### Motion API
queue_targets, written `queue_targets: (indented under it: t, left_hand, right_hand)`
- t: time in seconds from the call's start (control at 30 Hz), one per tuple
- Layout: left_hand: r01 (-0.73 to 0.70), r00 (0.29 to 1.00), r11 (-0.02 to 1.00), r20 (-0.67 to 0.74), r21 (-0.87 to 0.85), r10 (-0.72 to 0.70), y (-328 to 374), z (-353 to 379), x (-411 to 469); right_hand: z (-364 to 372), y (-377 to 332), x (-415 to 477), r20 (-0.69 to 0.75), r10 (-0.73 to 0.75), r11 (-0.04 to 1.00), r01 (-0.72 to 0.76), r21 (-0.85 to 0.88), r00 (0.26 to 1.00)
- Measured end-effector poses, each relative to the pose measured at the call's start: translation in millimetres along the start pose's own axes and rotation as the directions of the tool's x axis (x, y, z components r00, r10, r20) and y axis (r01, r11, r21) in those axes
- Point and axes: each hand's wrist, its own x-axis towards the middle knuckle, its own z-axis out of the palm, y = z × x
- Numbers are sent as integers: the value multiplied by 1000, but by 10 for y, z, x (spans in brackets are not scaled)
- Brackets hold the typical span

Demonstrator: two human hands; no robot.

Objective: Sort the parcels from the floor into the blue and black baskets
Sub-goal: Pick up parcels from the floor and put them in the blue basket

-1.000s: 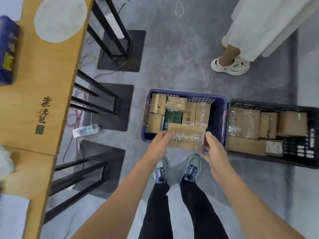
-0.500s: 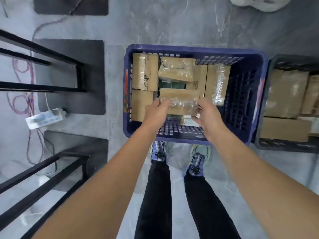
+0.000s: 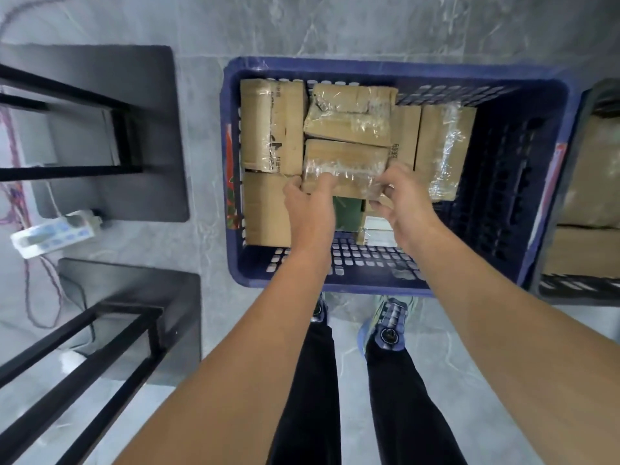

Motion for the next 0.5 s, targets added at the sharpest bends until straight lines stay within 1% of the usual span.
queue_targets:
  t: [0.1, 0.2, 0.33, 0.4, 0.5]
  left_hand:
    - [-10, 999, 994, -50, -107, 5, -52, 66, -37]
    - [5, 996, 975, -87, -220, -25, -46, 111, -39]
    - [70, 993, 938, -67, -338, -98, -15, 122, -43]
    - [96, 991, 930, -52, -355, -123, 2, 104, -44]
    - [87, 993, 950, -53, -300, -108, -7, 40, -52]
  right_hand:
    - [50, 34, 44, -23, 11, 998, -9, 56, 1000]
    - [101, 59, 53, -27, 12, 996, -9, 89, 1000]
    - [80, 69, -2, 18, -12, 989, 9, 147, 1000]
    - [45, 67, -39, 35, -15, 982, 8, 191, 999]
    - [34, 34, -96, 41, -12, 975, 3, 222, 999]
